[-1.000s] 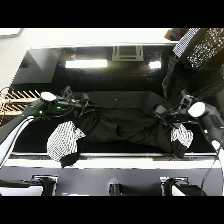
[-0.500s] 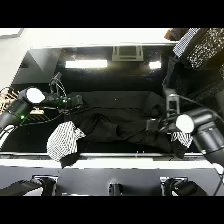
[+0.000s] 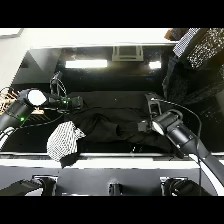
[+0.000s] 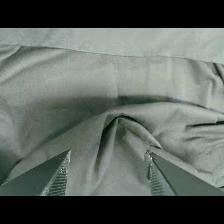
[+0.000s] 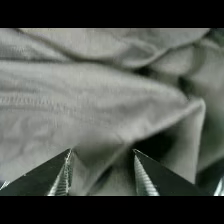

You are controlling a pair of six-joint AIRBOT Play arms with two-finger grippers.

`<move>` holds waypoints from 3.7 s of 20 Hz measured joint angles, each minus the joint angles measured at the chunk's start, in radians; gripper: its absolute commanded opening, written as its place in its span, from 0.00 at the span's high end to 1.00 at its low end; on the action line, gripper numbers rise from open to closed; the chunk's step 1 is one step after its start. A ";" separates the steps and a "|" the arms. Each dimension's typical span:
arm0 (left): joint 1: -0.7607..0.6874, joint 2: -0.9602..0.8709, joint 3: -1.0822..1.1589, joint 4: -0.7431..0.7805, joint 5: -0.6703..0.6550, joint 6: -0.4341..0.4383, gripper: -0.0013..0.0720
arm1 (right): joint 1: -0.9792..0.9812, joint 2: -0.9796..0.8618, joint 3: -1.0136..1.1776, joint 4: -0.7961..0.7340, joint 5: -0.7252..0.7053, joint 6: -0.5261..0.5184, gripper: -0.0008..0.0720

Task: Fold the clothes and pants, and hang the long-sleeved shirts on hangers.

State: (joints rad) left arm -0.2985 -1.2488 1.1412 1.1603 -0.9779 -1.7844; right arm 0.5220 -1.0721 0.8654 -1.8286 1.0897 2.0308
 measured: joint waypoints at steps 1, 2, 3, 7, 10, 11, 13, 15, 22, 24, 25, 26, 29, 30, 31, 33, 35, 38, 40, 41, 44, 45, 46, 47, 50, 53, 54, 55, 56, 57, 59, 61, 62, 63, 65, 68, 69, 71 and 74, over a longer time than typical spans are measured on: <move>0.000 0.000 0.000 0.002 0.001 0.000 0.25 | 0.001 -0.014 0.000 -0.010 -0.015 0.007 0.40; 0.000 0.000 0.000 0.005 0.002 0.000 0.25 | 0.002 -0.026 -0.001 -0.020 -0.024 0.013 0.40; 0.000 0.000 0.000 0.008 0.002 0.000 0.25 | 0.003 -0.037 -0.001 -0.026 -0.029 0.014 0.40; 0.003 0.000 0.000 0.010 0.003 0.000 0.25 | 0.004 -0.056 0.000 -0.045 -0.010 0.023 0.40; 0.004 0.000 0.000 0.011 0.003 0.000 0.26 | 0.004 -0.040 0.001 -0.054 0.034 0.025 0.40; 0.004 0.000 0.000 0.011 0.003 0.000 0.25 | 0.004 -0.031 0.001 -0.057 0.048 0.025 0.40; 0.004 0.000 0.000 0.012 0.003 0.000 0.25 | 0.004 -0.015 0.001 -0.057 0.070 0.025 0.40; 0.004 0.000 0.000 0.012 0.003 0.000 0.26 | 0.004 -0.008 0.001 -0.058 0.070 0.025 0.40; 0.004 0.000 0.000 0.012 0.003 0.000 0.26 | 0.004 -0.003 0.001 -0.054 0.072 0.021 0.40; 0.004 0.000 0.000 0.012 0.003 0.000 0.25 | 0.004 0.000 0.001 -0.037 0.089 0.011 0.40; 0.004 -0.001 0.000 0.012 0.003 0.000 0.25 | 0.004 0.000 0.001 -0.026 0.089 0.002 0.40; 0.004 -0.001 0.000 0.012 0.003 0.000 0.26 | 0.004 0.001 0.001 -0.017 0.088 -0.006 0.40; 0.004 -0.001 0.000 0.012 0.003 0.000 0.26 | 0.004 0.001 0.001 0.003 0.078 -0.021 0.40; 0.004 -0.002 0.000 0.012 0.003 0.000 0.25 | 0.004 0.001 0.001 0.011 0.080 -0.024 0.40; 0.004 -0.001 0.000 0.012 0.003 0.000 0.25 | 0.004 0.001 0.001 0.016 0.085 -0.026 0.40; 0.004 -0.002 0.000 0.014 0.003 0.000 0.26 | 0.004 0.001 0.001 0.019 0.088 -0.032 0.43; 0.005 -0.002 0.000 0.017 0.003 0.000 0.26 | 0.004 -0.003 0.001 0.010 0.073 -0.039 0.43; 0.005 -0.002 0.000 0.018 0.003 0.000 0.26 | 0.004 -0.026 0.001 -0.023 0.060 -0.039 0.44; 0.005 -0.002 0.000 0.018 0.003 0.000 0.25 | 0.004 -0.047 0.001 -0.040 0.047 -0.044 0.46; 0.005 -0.002 0.000 0.019 0.003 0.000 0.26 | 0.004 -0.055 0.001 -0.044 0.042 -0.047 0.46; 0.005 -0.002 0.000 0.020 0.003 0.000 0.25 | 0.004 -0.068 0.001 -0.055 0.039 -0.047 0.46; 0.005 -0.002 0.000 0.021 0.003 0.000 0.25 | 0.004 -0.070 0.001 -0.060 0.039 -0.047 0.46; 0.005 -0.002 0.000 0.022 0.003 0.000 0.25 | 0.004 -0.071 0.001 -0.064 0.040 -0.047 0.45; 0.005 -0.002 0.000 0.024 0.003 0.000 0.26 | 0.004 -0.071 0.001 -0.065 0.041 -0.048 0.45; 0.005 -0.002 0.000 0.027 0.003 0.001 0.25 | 0.004 -0.048 0.001 -0.065 0.075 -0.050 0.45; 0.005 -0.003 0.000 0.029 0.003 0.002 0.25 | 0.004 -0.005 0.001 -0.064 0.113 -0.058 0.45; 0.005 -0.003 0.000 0.029 0.003 0.003 0.25 | 0.004 0.002 0.001 -0.063 0.116 -0.063 0.45; 0.005 -0.003 0.000 0.029 0.003 0.003 0.26 | 0.004 0.005 0.002 -0.063 0.116 -0.066 0.45; 0.005 -0.003 0.000 0.029 0.003 0.003 0.25 | 0.004 0.005 0.001 -0.060 0.114 -0.070 0.45; 0.005 -0.003 0.000 0.030 0.003 0.003 0.26 | 0.004 0.002 0.001 -0.060 0.106 -0.073 0.45; 0.005 -0.003 0.000 0.030 0.003 0.003 0.25 | 0.004 -0.010 0.001 -0.053 0.087 -0.074 0.45; 0.005 -0.003 0.000 0.031 0.003 0.003 0.25 | 0.004 -0.015 0.002 -0.040 0.081 -0.077 0.45; 0.005 -0.003 0.000 0.031 0.003 0.003 0.25 | 0.004 -0.016 0.001 -0.030 0.083 -0.077 0.45; 0.005 -0.003 0.000 0.031 0.003 0.003 0.25 | 0.004 -0.018 0.001 -0.022 0.090 -0.078 0.45; 0.005 -0.003 0.000 0.033 0.003 0.003 0.25 | 0.004 -0.017 0.001 0.005 0.103 -0.085 0.45; 0.005 -0.003 0.000 0.037 0.003 0.003 0.26 | 0.004 -0.015 0.001 0.029 0.108 -0.100 0.46; 0.005 -0.003 0.000 0.038 0.003 0.003 0.25 | 0.005 -0.014 0.001 0.027 0.108 -0.100 0.46; 0.005 -0.003 0.000 0.040 0.003 0.003 0.25 | 0.004 -0.016 0.001 0.005 0.103 -0.099 0.46; 0.005 -0.003 0.000 0.044 0.003 0.003 0.25 | 0.004 -0.030 -0.003 -0.035 0.080 -0.084 0.46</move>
State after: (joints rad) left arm -0.2935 -1.2518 1.1412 1.2045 -0.9749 -1.7813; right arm 0.5262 -1.1023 0.8619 -1.8633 1.1694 1.9472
